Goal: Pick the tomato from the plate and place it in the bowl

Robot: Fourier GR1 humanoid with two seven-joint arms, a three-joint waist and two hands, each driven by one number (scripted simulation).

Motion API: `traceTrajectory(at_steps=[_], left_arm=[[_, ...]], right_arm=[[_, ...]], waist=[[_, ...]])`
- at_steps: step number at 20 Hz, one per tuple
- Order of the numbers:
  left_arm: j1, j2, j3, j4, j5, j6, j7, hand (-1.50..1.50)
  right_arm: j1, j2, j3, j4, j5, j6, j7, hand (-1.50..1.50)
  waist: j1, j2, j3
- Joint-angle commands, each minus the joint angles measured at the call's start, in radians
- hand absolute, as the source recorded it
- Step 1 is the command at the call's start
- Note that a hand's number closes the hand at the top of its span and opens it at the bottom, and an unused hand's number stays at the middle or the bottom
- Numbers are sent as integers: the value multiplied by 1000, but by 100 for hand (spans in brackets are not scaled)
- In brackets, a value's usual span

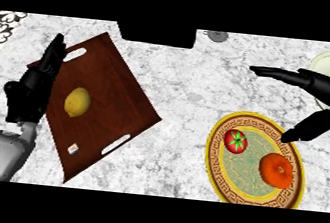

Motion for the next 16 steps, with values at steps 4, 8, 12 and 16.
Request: traceTrajectory(at_steps=[4,8,12,16], left_arm=[[32,-14,1,-12,-10,-1,-1,0],[-9,-21,-6,-10,-44,21,59,0],[24,8,43,-28,-10,-22,37,0],[66,3,49,-45,-18,-33,15,0]], right_arm=[[-79,-2,165,46,189,74,-213,-150],[-98,34,262,70,260,45,-222,-150],[-120,53,316,119,343,-30,-251,-150],[-134,77,368,144,408,-46,-214,-150]], waist=[[-16,-10,-3],[-25,-11,-3],[-25,-13,-3],[-31,-15,-4]])
